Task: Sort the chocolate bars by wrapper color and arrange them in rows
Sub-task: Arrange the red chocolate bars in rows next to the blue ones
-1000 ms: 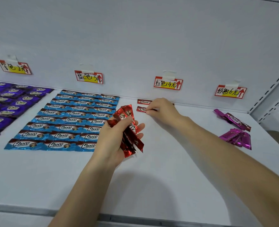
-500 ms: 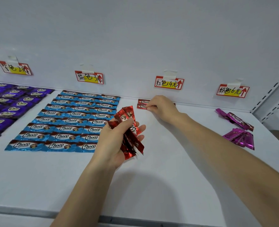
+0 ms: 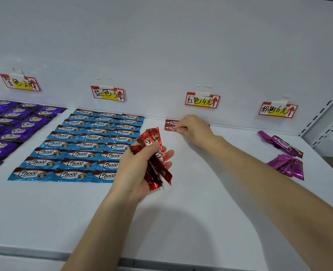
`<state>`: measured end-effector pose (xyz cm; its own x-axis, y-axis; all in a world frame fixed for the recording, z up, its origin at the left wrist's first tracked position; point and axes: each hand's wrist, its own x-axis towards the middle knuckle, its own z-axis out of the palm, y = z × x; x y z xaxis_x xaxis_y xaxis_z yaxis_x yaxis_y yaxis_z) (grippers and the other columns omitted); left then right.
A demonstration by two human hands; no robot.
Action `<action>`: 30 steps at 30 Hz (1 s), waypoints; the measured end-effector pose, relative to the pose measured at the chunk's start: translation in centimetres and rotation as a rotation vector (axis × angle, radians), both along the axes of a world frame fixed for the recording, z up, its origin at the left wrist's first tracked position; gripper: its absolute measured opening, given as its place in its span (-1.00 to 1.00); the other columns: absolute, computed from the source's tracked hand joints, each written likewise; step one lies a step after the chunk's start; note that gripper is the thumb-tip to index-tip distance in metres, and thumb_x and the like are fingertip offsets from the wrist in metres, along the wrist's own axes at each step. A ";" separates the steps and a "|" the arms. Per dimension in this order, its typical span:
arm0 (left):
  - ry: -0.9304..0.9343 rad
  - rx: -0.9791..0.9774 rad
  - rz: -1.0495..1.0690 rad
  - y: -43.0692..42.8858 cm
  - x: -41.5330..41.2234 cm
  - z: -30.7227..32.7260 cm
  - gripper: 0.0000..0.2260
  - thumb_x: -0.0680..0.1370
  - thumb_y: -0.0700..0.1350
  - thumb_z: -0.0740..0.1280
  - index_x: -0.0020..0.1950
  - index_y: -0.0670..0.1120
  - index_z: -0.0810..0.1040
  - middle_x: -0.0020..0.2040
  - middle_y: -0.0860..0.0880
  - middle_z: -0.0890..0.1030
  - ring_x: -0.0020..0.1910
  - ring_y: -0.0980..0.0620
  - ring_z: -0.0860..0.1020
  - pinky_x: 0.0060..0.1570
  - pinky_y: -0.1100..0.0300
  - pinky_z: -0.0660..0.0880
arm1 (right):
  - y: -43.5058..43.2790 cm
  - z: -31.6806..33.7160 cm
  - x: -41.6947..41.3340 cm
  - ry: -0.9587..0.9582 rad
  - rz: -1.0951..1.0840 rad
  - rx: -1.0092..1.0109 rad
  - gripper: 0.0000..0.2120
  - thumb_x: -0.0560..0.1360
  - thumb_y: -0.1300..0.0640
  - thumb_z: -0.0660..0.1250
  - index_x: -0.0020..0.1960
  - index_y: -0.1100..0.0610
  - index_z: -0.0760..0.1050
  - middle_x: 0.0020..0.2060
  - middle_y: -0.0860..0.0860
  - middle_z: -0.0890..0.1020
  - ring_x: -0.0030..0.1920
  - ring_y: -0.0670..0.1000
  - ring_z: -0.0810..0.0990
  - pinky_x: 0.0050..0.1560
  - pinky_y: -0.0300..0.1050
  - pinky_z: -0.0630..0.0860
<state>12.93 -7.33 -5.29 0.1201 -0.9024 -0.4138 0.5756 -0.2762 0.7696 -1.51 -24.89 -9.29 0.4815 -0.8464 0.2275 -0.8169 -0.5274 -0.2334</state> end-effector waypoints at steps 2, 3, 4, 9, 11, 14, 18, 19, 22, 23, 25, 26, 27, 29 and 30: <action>-0.002 -0.001 -0.001 0.0 0.0 0.0 -0.74 0.53 -0.18 0.34 0.21 -0.20 0.52 -0.05 -0.17 0.68 -0.27 -0.03 0.69 -0.39 0.18 0.60 | 0.0 0.0 0.0 -0.004 -0.001 0.006 -0.78 0.52 0.21 0.24 -0.28 0.25 0.49 -0.26 0.14 0.58 -0.18 0.12 0.48 -0.18 0.02 0.44; -0.003 -0.001 -0.002 0.0 0.0 -0.1 -0.74 0.53 -0.18 0.34 0.21 -0.20 0.52 -0.05 -0.17 0.68 -0.27 -0.03 0.69 -0.39 0.18 0.60 | 0.1 0.0 0.1 -0.011 0.000 0.005 -0.77 0.52 0.22 0.24 -0.31 0.24 0.45 -0.29 0.14 0.56 -0.19 0.12 0.47 -0.20 0.01 0.42; -0.004 0.001 -0.001 0.0 0.0 0.0 -0.74 0.53 -0.18 0.34 0.21 -0.21 0.52 -0.05 -0.17 0.68 -0.27 -0.03 0.68 -0.39 0.18 0.60 | 0.1 0.0 0.0 -0.014 -0.002 0.005 -0.77 0.51 0.22 0.24 -0.31 0.26 0.44 -0.30 0.15 0.54 -0.20 0.12 0.46 -0.22 0.00 0.42; -0.004 0.006 0.011 -0.1 -0.1 -0.1 -0.73 0.53 -0.19 0.34 0.21 -0.21 0.52 -0.05 -0.18 0.68 -0.28 -0.03 0.68 -0.39 0.17 0.61 | 0.0 -0.2 0.1 -0.003 -0.011 -0.009 -0.79 0.51 0.23 0.23 -0.29 0.24 0.48 -0.26 0.17 0.57 -0.16 0.16 0.49 -0.27 -0.04 0.36; -0.011 0.012 0.013 -0.1 -0.1 -0.1 -0.74 0.53 -0.19 0.34 0.21 -0.21 0.52 -0.06 -0.18 0.68 -0.28 -0.04 0.68 -0.38 0.16 0.61 | 0.1 -0.2 0.0 -0.002 -0.024 -0.001 -0.76 0.51 0.23 0.23 -0.33 0.23 0.43 -0.28 0.18 0.55 -0.17 0.18 0.49 -0.31 -0.08 0.29; -0.017 0.013 0.012 -0.1 0.0 0.1 -0.75 0.52 -0.19 0.35 0.19 -0.20 0.52 -0.08 -0.17 0.68 -0.27 -0.04 0.68 -0.35 0.14 0.62 | 1.0 0.5 0.1 -0.094 -0.038 0.032 -0.82 0.52 0.22 0.26 -0.22 0.23 0.55 -0.21 0.16 0.60 -0.11 0.14 0.52 -0.16 -0.04 0.44; -0.068 -0.031 -0.014 0.1 -0.2 0.2 -0.73 0.51 -0.21 0.36 0.20 -0.20 0.52 -0.09 -0.15 0.69 -0.26 -0.03 0.68 -0.35 0.17 0.62 | 4.9 3.8 1.1 -0.567 -0.034 0.198 -0.82 0.54 0.12 0.27 0.04 0.18 0.57 -0.08 0.00 0.63 -0.07 -0.07 0.55 -0.01 -0.23 0.45; -0.085 -0.055 -0.027 0.2 -0.3 0.2 -0.74 0.51 -0.21 0.36 0.19 -0.20 0.52 -0.10 -0.14 0.69 -0.25 -0.03 0.69 -0.34 0.17 0.62 | 6.3 4.9 1.3 -0.646 -0.007 0.296 -0.83 0.53 0.07 0.28 0.00 0.15 0.57 -0.15 -0.06 0.63 -0.15 -0.14 0.56 -0.10 -0.27 0.46; -0.124 -0.131 -0.070 0.7 -0.5 0.3 -0.79 0.52 -0.25 0.34 0.16 -0.19 0.52 -0.11 -0.11 0.70 -0.19 -0.04 0.69 -0.23 0.12 0.61 | 9.7 7.0 1.3 -0.635 0.077 0.453 -0.87 0.49 0.05 0.34 -0.14 0.10 0.58 -0.37 -0.15 0.60 -0.36 -0.20 0.54 -0.35 -0.32 0.44; -0.122 -0.143 -0.075 1.0 -0.6 0.4 -0.80 0.53 -0.25 0.33 0.15 -0.17 0.52 -0.10 -0.12 0.70 -0.18 -0.05 0.69 -0.23 0.12 0.62 | 10.6 7.6 1.1 -0.661 0.090 0.460 -0.89 0.48 0.09 0.35 -0.18 0.10 0.57 -0.44 -0.16 0.59 -0.40 -0.19 0.53 -0.39 -0.32 0.42; -0.102 -0.154 -0.063 1.4 -0.7 0.5 -0.80 0.53 -0.25 0.32 0.15 -0.16 0.51 -0.08 -0.13 0.69 -0.17 -0.06 0.69 -0.25 0.13 0.63 | 11.8 8.5 0.4 -0.718 0.112 0.465 -0.90 0.48 0.15 0.36 -0.21 0.11 0.56 -0.49 -0.15 0.57 -0.41 -0.17 0.53 -0.41 -0.30 0.43; -0.102 -0.161 -0.055 1.5 -0.7 0.6 -0.80 0.53 -0.25 0.33 0.15 -0.16 0.52 -0.09 -0.13 0.69 -0.17 -0.06 0.69 -0.28 0.15 0.63 | 12.3 8.9 0.2 -0.712 0.123 0.481 -0.91 0.48 0.15 0.36 -0.21 0.11 0.56 -0.47 -0.14 0.58 -0.40 -0.16 0.54 -0.40 -0.29 0.44; -0.112 -0.174 -0.049 1.7 -0.7 0.6 -0.81 0.52 -0.25 0.33 0.13 -0.17 0.52 -0.11 -0.13 0.70 -0.18 -0.06 0.69 -0.29 0.16 0.63 | 12.9 9.2 0.1 -0.691 0.132 0.505 -0.93 0.47 0.14 0.36 -0.19 0.10 0.56 -0.45 -0.13 0.59 -0.38 -0.15 0.56 -0.39 -0.29 0.46; -0.148 -0.204 -0.042 2.1 -0.8 0.8 -0.84 0.52 -0.26 0.33 0.09 -0.17 0.54 -0.14 -0.12 0.70 -0.20 -0.05 0.69 -0.32 0.18 0.62 | 13.6 9.2 -0.2 -0.656 0.145 0.521 -0.98 0.44 0.17 0.40 -0.15 0.09 0.56 -0.42 -0.11 0.60 -0.38 -0.14 0.57 -0.38 -0.29 0.47; -0.164 -0.219 -0.038 2.3 -0.8 1.0 -0.85 0.52 -0.25 0.33 0.08 -0.17 0.54 -0.15 -0.11 0.70 -0.20 -0.05 0.69 -0.33 0.19 0.62 | 13.9 9.0 -0.3 -0.660 0.141 0.501 -0.94 0.43 0.21 0.40 -0.16 0.09 0.55 -0.43 -0.10 0.60 -0.39 -0.14 0.57 -0.37 -0.29 0.47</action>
